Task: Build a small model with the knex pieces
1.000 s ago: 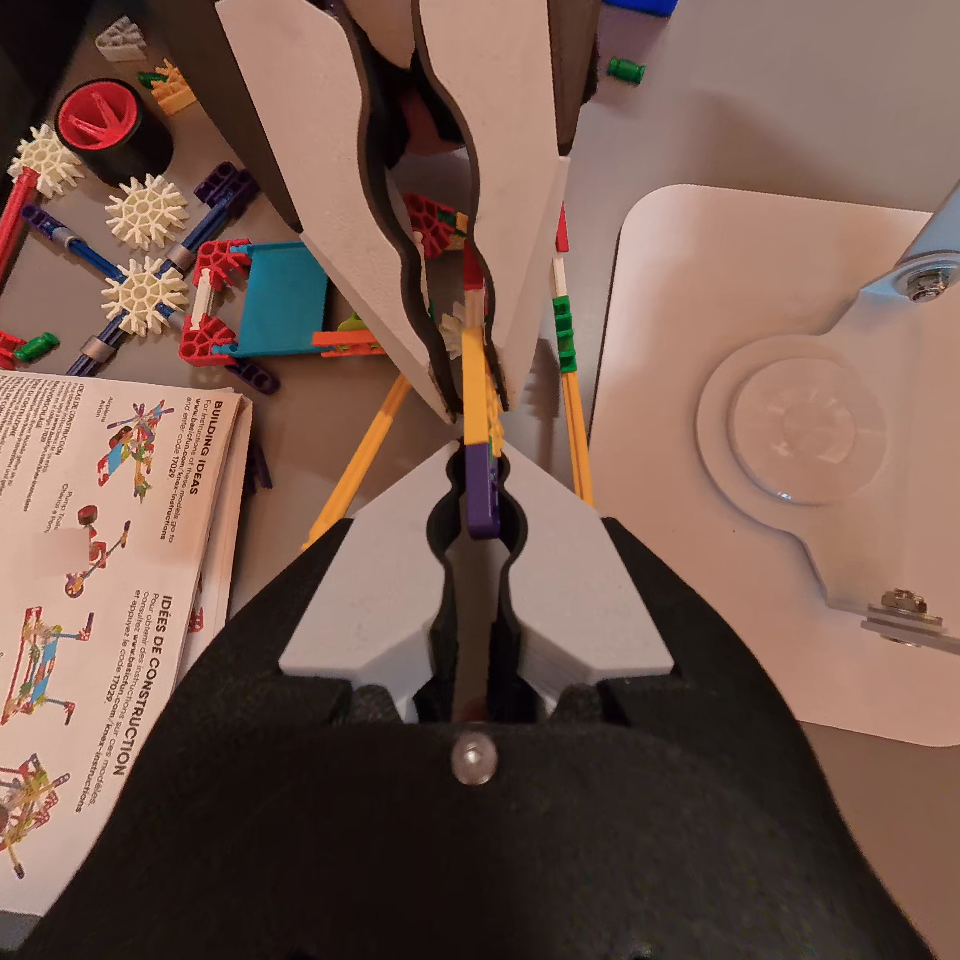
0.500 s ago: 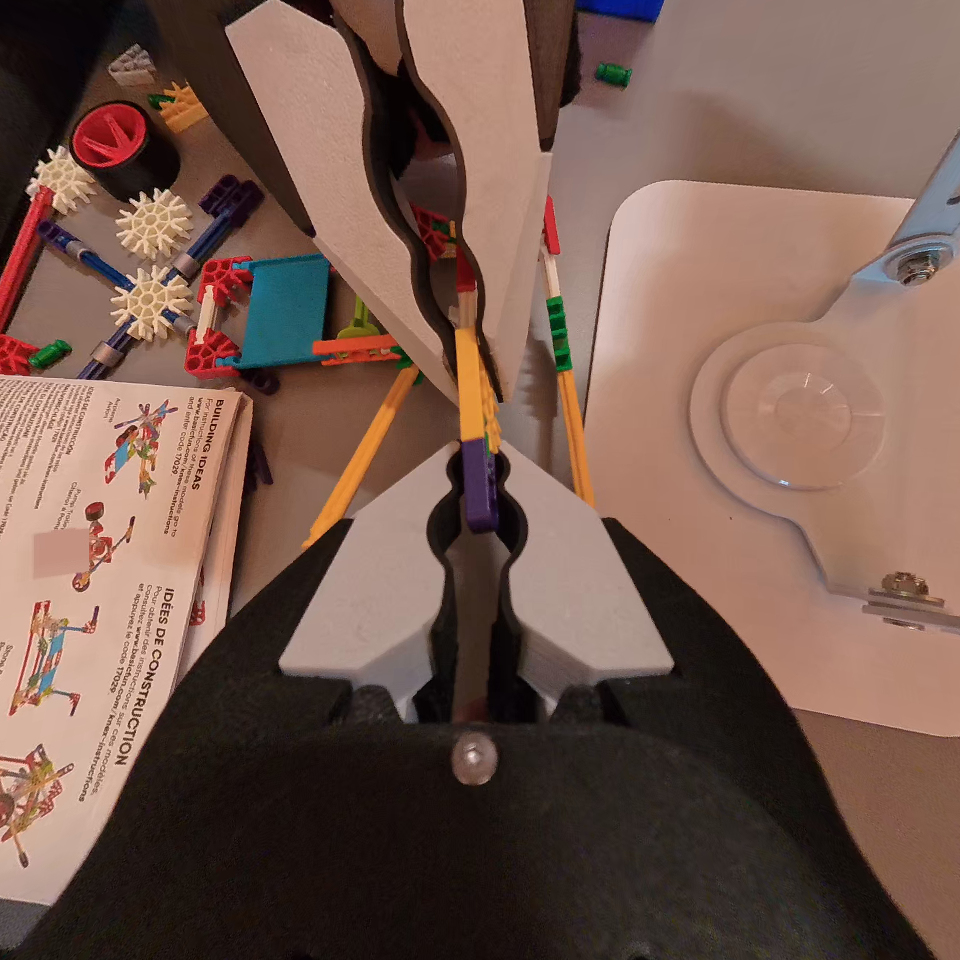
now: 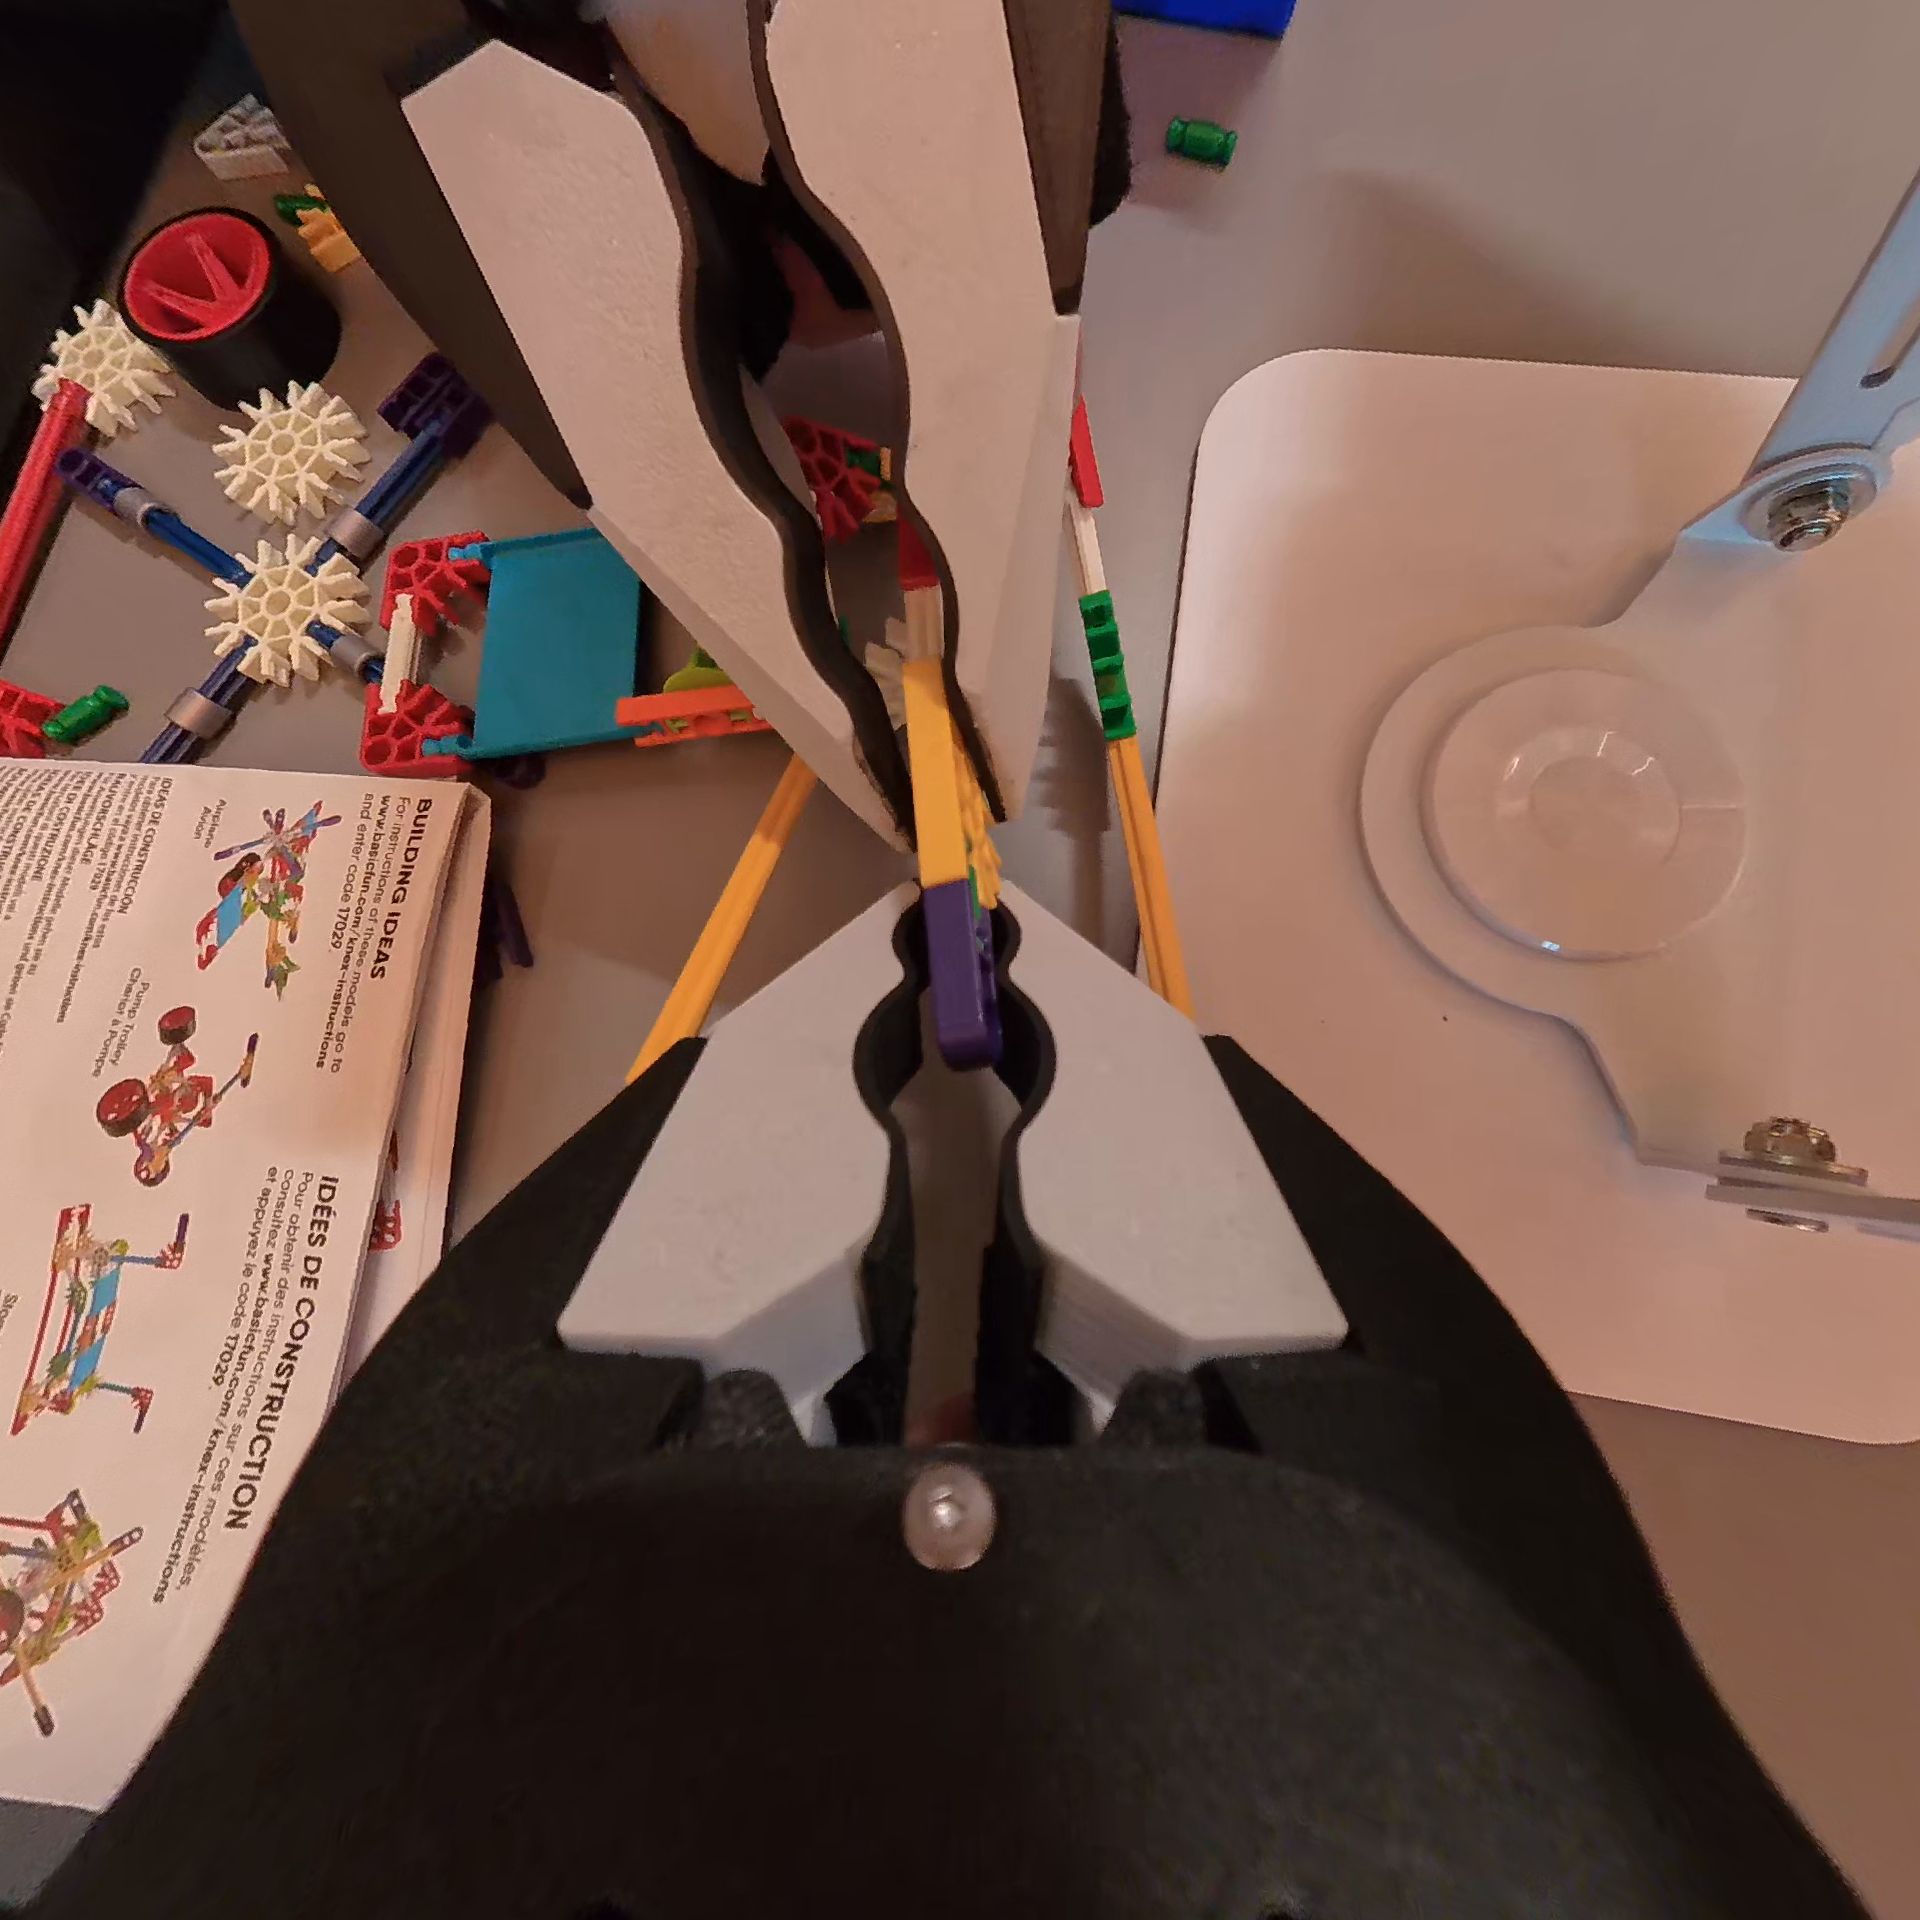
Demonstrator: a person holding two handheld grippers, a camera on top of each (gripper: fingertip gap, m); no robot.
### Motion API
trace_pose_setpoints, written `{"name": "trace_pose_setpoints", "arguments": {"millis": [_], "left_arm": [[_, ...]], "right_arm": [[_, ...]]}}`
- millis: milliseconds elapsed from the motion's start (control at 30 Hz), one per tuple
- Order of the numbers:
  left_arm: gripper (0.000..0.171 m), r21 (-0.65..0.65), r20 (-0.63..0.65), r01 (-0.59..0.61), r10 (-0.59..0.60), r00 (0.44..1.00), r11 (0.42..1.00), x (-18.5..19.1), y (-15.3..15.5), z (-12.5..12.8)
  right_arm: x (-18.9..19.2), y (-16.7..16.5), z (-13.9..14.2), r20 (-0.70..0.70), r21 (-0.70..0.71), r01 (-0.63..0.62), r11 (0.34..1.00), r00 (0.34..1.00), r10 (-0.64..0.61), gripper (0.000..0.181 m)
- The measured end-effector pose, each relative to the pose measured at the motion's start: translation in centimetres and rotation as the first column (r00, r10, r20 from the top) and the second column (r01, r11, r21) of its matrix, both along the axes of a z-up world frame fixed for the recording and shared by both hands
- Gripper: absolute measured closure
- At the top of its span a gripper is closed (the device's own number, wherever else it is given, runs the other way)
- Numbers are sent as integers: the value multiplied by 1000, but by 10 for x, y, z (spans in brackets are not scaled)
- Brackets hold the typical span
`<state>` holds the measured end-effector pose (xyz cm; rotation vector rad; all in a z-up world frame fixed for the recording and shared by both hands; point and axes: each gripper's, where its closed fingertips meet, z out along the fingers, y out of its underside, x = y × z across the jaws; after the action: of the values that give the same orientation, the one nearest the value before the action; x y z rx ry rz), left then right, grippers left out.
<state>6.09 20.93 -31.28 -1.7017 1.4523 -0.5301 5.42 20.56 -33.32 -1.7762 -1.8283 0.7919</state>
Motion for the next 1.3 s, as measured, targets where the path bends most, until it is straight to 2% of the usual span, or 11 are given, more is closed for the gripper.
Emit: {"name": "trace_pose_setpoints", "arguments": {"millis": [667, 900, 1067, 1300], "left_arm": [[168, 15, 26, -27, 26, 999, 1000, 2, 4, 2], [168, 45, 8, -16, 16, 1000, 999, -2, 3, 2], [168, 119, -36, -8, 12, 999, 993, -2, 4, 1], [168, 220, -95, 13, 8, 995, 975, -2, 2, 2]], "right_arm": [[-2, 8, 6, 23, 72, 34, 997, 999, -35, 169], [-5, 6, 6, 63, -20, 83, 996, 995, -81, 175], [-6, 5, 4, 70, -130, 131, 983, 990, -123, 176], [-6, 4, 5, 94, -175, 173, 969, 983, -158, 177]]}}
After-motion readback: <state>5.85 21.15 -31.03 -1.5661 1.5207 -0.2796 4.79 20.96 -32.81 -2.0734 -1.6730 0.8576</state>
